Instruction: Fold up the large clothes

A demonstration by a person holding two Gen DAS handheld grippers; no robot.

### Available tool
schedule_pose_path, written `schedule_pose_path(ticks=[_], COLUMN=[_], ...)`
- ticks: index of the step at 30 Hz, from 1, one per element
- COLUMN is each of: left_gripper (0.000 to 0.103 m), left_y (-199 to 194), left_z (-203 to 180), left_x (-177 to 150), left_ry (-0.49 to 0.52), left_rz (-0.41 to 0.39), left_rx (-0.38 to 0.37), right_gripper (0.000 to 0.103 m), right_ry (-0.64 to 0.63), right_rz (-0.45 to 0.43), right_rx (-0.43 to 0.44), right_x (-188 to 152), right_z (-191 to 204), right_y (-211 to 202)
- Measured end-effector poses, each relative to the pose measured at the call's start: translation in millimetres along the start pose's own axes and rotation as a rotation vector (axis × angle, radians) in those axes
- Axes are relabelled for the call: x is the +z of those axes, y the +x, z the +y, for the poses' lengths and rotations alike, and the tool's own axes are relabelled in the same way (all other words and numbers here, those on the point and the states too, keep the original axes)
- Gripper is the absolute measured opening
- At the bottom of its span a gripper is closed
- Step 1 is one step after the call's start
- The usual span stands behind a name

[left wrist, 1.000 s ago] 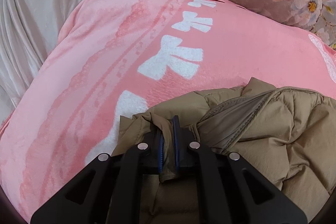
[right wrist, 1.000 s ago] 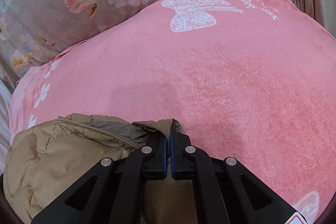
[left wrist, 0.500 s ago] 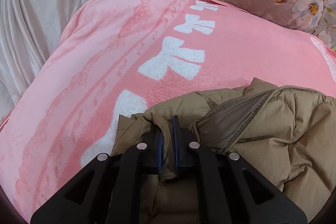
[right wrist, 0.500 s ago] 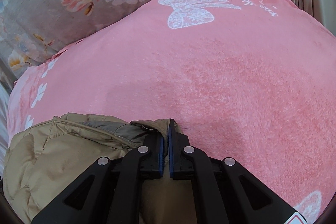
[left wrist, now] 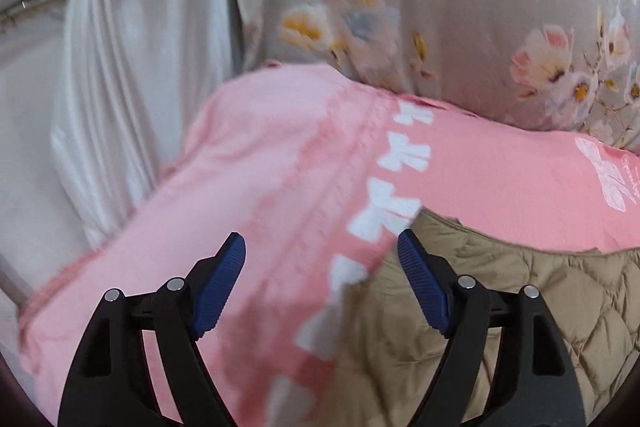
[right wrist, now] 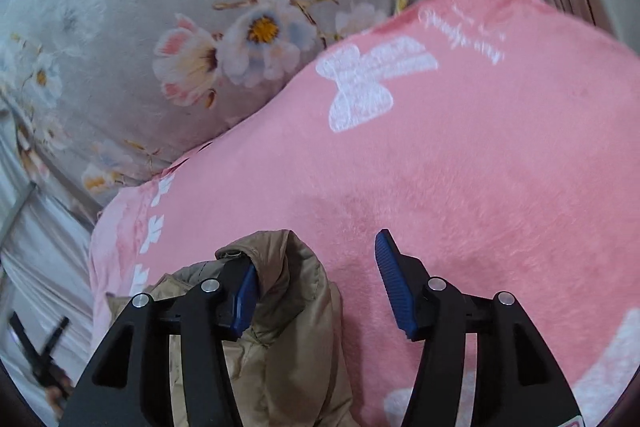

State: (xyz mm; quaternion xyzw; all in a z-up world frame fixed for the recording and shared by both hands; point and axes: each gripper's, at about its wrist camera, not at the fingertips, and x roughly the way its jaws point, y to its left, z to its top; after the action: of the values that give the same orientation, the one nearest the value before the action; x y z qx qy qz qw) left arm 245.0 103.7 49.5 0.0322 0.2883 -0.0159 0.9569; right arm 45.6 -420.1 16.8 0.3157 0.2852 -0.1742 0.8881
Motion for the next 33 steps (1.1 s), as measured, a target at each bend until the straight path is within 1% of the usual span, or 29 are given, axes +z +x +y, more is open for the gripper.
schedule_pose_path(ticks=[1, 3, 5, 6, 7, 8, 10, 11, 12, 13, 14, 16, 17, 18, 19, 21, 22, 24, 25, 27, 28, 30, 32, 33], left_gripper=[0.076, 0.076, 0.076, 0.076, 0.076, 0.076, 0.076, 0.076, 0.076, 0.076, 0.076, 0.075, 0.076, 0.076, 0.076, 0.078, 0.078, 0.079, 0.079, 0.08, 0.08, 0.08, 0.08, 0.08], left_y=[-7, -22, -36, -41, -45, -46, -40, -34, -24, -6, 6, 34, 44, 51, 58, 63, 63, 64, 64, 64, 67, 68, 68, 68], left_z=[2, 0, -14, -24, -41, -52, -89, -105, -120, -140, -152, -171, -174, -174, -171, -165, -166, -168, -168, -168, -167, -165, -166, -167], left_x=[7, 18, 27, 29, 30, 29, 22, 17, 12, 1, -7, -31, -40, -45, -51, -54, -56, -58, -59, -60, -60, -61, -62, -62], left_ry=[-0.003, -0.013, 0.001, 0.014, 0.034, 0.046, 0.081, 0.099, 0.112, 0.126, 0.141, 0.186, 0.196, 0.193, 0.172, 0.14, 0.139, 0.15, 0.152, 0.15, 0.147, 0.138, 0.135, 0.134], left_rz=[-0.004, -0.018, -0.023, -0.025, -0.025, -0.021, 0.016, 0.05, 0.092, 0.155, 0.191, 0.246, 0.261, 0.267, 0.271, 0.276, 0.274, 0.269, 0.267, 0.267, 0.269, 0.27, 0.265, 0.264], left_rx=[0.001, -0.021, -0.067, -0.091, -0.13, -0.149, -0.198, -0.225, -0.247, -0.253, -0.242, -0.17, -0.153, -0.147, -0.153, -0.165, -0.162, -0.15, -0.147, -0.141, -0.137, -0.142, -0.139, -0.136], right_gripper=[0.055, 0.055, 0.055, 0.055, 0.055, 0.055, 0.058, 0.058, 0.056, 0.055, 0.054, 0.053, 0.053, 0.055, 0.057, 0.058, 0.058, 0.06, 0.067, 0.072, 0.072, 0.072, 0.072, 0.067], right_ry=[-0.032, -0.114, -0.134, -0.137, -0.147, -0.187, -0.326, -0.405, -0.438, -0.456, -0.44, -0.349, -0.312, -0.271, -0.248, -0.198, -0.17, -0.143, -0.146, -0.151, -0.138, -0.122, -0.172, -0.21], right_rz=[-0.018, -0.072, -0.095, -0.093, -0.079, -0.057, 0.031, 0.098, 0.129, 0.168, 0.19, 0.205, 0.203, 0.198, 0.194, 0.195, 0.208, 0.208, 0.202, 0.225, 0.246, 0.233, 0.168, 0.131], right_rx=[0.001, -0.001, 0.027, 0.05, 0.057, 0.031, -0.102, -0.216, -0.295, -0.367, -0.367, -0.281, -0.239, -0.18, -0.144, -0.057, -0.005, 0.05, 0.07, 0.102, 0.119, 0.128, 0.102, 0.09], right_x=[1, 6, 13, 18, 24, 27, 26, 22, 17, 10, 5, 1, 1, 3, 5, 10, 13, 15, 14, 10, 7, 3, -1, -5], right_z=[9, 37, 57, 67, 81, 97, 121, 131, 130, 128, 122, 105, 101, 95, 93, 89, 86, 82, 83, 80, 73, 63, 67, 74], right_y=[-7, -23, -27, -25, -20, -10, 25, 51, 64, 79, 82, 67, 57, 40, 29, 5, -7, -26, -34, -43, -49, -60, -74, -79])
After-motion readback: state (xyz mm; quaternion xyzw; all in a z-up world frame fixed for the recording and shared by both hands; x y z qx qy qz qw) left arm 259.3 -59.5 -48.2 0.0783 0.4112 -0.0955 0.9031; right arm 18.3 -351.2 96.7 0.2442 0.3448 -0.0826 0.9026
